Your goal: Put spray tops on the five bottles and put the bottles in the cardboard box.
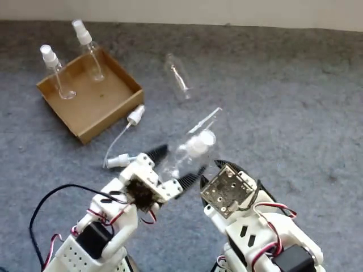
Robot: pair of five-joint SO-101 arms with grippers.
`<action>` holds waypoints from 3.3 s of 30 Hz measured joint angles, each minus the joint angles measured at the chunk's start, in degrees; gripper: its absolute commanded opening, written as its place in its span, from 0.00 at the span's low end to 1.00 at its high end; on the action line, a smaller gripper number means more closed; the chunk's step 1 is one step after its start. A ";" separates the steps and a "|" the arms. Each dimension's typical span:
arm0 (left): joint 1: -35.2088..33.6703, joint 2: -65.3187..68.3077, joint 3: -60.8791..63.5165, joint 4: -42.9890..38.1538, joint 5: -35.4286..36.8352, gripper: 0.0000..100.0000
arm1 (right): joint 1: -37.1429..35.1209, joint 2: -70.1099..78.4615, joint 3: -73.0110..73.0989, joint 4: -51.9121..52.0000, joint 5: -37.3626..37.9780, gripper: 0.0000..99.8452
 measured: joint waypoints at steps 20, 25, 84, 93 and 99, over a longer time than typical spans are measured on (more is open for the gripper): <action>-24.18 -1.05 0.44 -2.37 0.00 0.15 | -0.35 0.53 4.75 -0.53 0.00 0.13; -24.79 -1.05 0.44 -2.37 0.18 0.15 | -0.35 0.62 13.89 -7.91 -5.19 0.13; -27.60 3.08 -12.48 -0.97 0.26 0.15 | -0.53 1.85 46.33 -71.91 -26.11 0.00; -26.46 24.18 -24.53 -0.97 0.26 0.15 | -0.53 1.85 46.33 -72.26 -25.93 0.00; -20.31 34.02 -28.57 -3.08 0.70 0.15 | -0.53 1.85 46.33 -72.26 -25.93 0.00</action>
